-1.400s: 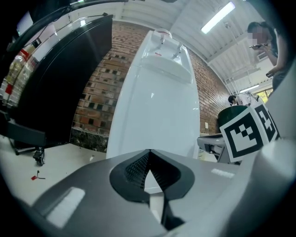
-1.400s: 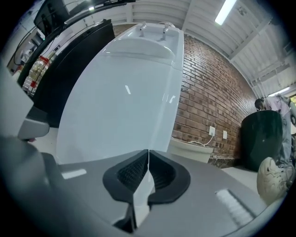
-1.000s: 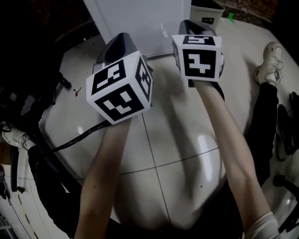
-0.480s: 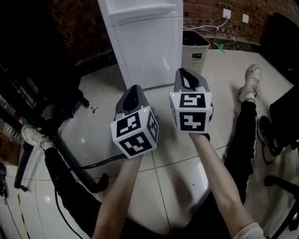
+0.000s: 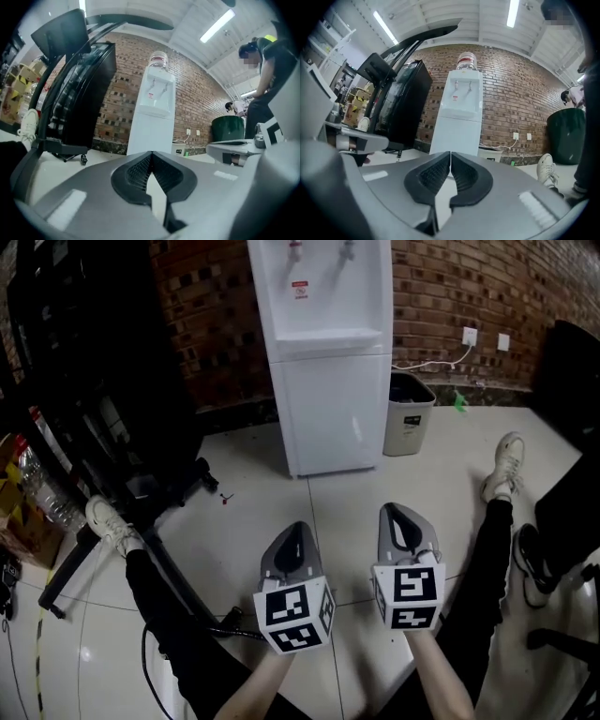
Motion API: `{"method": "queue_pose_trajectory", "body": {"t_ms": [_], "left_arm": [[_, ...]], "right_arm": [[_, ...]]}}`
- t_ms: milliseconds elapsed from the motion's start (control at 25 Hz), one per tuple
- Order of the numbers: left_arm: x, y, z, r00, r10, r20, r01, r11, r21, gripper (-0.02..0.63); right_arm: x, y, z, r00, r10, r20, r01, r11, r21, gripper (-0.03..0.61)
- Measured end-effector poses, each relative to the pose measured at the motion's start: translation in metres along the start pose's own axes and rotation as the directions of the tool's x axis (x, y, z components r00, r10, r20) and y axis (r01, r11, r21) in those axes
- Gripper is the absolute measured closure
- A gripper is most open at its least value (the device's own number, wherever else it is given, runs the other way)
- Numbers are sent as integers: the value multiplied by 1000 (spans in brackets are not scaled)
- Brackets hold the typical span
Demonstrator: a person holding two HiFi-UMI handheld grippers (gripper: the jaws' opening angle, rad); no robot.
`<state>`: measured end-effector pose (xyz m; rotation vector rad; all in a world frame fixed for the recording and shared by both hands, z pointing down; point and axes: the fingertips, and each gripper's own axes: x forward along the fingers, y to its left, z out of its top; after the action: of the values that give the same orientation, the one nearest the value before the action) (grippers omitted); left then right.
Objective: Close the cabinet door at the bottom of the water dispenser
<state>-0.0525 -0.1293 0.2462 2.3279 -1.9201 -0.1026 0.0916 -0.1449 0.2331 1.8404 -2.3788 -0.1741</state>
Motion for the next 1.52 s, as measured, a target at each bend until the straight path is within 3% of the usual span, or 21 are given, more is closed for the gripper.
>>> {"method": "queue_pose_trajectory", "body": {"t_ms": [280, 400, 560, 920, 1520], "left_arm": [[-48, -18, -29, 995, -79, 61, 73, 993, 96, 598], [-56, -19, -39, 994, -86, 72, 80, 993, 87, 598], [-59, -17, -45, 996, -69, 63, 64, 995, 70, 599], [-66, -19, -55, 997, -58, 46, 54, 996, 72, 598], [-65, -12, -63, 999, -29, 21, 28, 999, 45, 598]], "right_arm": [[-48, 30, -6, 995, 19, 101, -27, 996, 81, 578], [-65, 47, -19, 988, 4, 153, -14, 998, 67, 578], [-67, 71, -42, 993, 67, 101, -67, 998, -6, 578], [-71, 86, -47, 991, 123, 55, -125, 992, 25, 578], [-74, 87, -41, 989, 127, 70, -128, 992, 10, 578]]}}
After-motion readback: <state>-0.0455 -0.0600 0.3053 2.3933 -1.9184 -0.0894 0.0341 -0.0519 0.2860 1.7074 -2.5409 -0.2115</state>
